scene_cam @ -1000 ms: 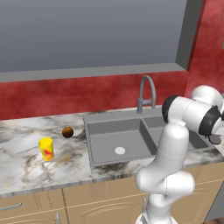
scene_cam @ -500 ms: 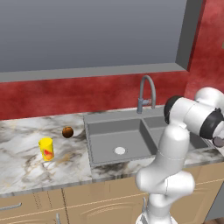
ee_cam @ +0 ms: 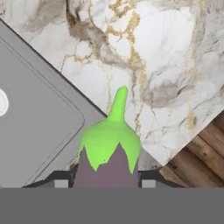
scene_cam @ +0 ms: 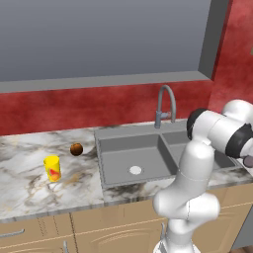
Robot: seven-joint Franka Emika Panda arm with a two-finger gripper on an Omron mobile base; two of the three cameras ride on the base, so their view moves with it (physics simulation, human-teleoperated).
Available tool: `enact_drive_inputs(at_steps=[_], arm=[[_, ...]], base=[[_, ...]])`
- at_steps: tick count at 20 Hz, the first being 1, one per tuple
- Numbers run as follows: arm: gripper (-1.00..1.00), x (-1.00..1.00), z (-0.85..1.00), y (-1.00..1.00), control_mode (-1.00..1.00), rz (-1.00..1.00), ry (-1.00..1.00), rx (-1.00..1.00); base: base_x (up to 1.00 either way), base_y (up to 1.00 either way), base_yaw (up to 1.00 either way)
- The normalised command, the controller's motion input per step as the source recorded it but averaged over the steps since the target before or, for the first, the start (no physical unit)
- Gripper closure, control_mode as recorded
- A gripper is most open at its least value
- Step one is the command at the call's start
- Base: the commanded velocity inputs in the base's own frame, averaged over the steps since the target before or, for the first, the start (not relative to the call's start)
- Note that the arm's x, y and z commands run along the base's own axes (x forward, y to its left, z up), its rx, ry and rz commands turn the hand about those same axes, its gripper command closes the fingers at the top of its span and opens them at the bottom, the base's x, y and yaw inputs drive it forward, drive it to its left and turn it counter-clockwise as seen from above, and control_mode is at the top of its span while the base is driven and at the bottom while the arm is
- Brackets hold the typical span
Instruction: Remove the eggplant and orange from the sink. Then move the bowl and cup from the counter to the sink for washing.
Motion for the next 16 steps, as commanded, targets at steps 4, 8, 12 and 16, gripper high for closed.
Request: enact_drive_inputs(at_steps=[4, 8, 12, 16], arm=[[1.0, -0.04, -0.04, -0.16, -1.0, -0.32, 0.0, -0.04], [1.0, 0.01, -0.06, -0.18, -1.0, -0.28, 0.0, -0.06], [1.0, 0.03, -0.1, -0.18, -1.0, -0.26, 0.0, -0.08], [1.0, 0.03, -0.12, -0.2, -1.0, -0.25, 0.0, -0.08]], base=[[0.0, 0.0, 0.0], [0.0, 0.0, 0.0], [0.0, 0.0, 0.0], [0.0, 0.0, 0.0]])
